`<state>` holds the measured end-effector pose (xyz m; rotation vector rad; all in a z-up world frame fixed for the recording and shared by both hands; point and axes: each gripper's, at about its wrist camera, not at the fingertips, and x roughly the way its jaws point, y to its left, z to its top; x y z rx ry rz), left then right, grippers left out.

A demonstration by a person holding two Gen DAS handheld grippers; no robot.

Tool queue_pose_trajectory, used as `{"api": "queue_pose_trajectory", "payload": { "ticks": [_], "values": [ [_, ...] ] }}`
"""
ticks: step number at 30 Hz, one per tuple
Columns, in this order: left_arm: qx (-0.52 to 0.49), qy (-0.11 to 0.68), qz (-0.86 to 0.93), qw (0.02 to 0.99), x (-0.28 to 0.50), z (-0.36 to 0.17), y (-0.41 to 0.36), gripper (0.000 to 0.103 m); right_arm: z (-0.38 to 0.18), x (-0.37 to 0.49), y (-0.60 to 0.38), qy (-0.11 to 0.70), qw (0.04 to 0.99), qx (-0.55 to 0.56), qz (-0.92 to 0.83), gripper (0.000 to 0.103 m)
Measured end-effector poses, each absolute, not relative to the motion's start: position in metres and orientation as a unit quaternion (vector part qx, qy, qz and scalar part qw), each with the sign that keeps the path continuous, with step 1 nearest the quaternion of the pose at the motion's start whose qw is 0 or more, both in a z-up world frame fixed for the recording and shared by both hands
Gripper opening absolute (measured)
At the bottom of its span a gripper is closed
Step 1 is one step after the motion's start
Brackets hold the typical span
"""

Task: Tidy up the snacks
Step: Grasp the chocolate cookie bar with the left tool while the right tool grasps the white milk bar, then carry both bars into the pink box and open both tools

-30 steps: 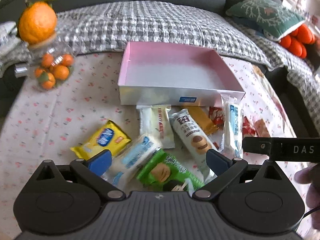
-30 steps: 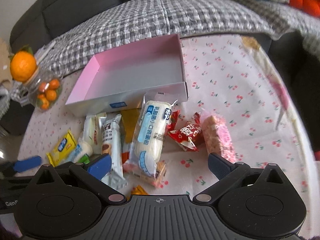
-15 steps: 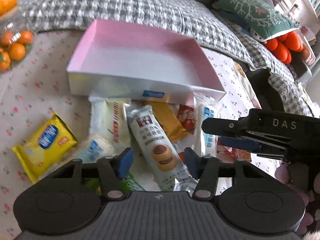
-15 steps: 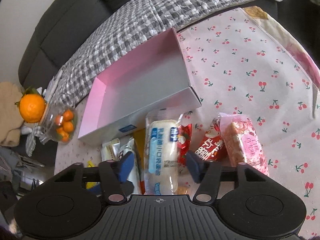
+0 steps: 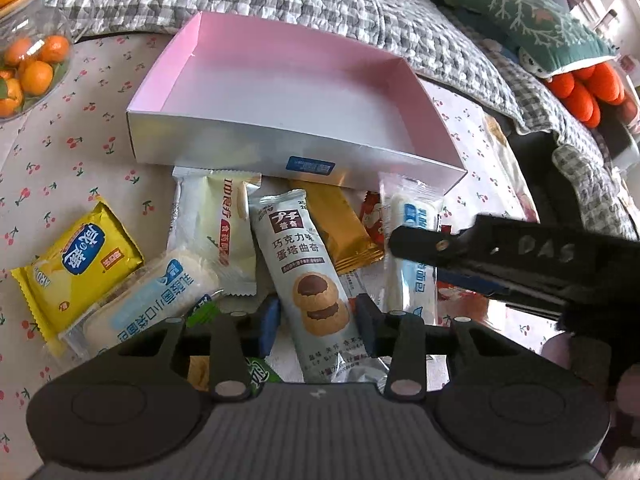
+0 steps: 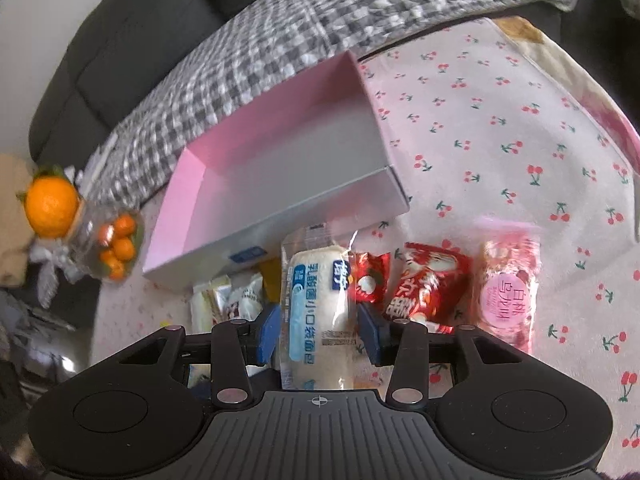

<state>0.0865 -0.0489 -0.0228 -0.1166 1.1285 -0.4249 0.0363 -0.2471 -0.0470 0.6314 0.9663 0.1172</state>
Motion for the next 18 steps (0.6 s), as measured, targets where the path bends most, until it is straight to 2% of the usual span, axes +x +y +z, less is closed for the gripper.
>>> {"api": "queue_pose_trajectory", "payload": {
  "ticks": [5,7,18],
  "values": [
    [-0.041,0.525,-0.200,0.826,0.085,-0.023,-0.053,0.035,-0.050,0.039,-0.227,0.468,0.846,0.250,0.052,0.038],
    [-0.034,0.523,-0.198,0.828,0.084,-0.023,-0.053,0.035,-0.050,0.039,-0.222,0.467,0.852,0.232,0.053,0.022],
    [-0.049,0.524,-0.194,0.828,0.084,-0.014,-0.044,0.029,-0.030,0.031,-0.220,0.450,0.857,0.245,0.053,0.019]
  ]
}}
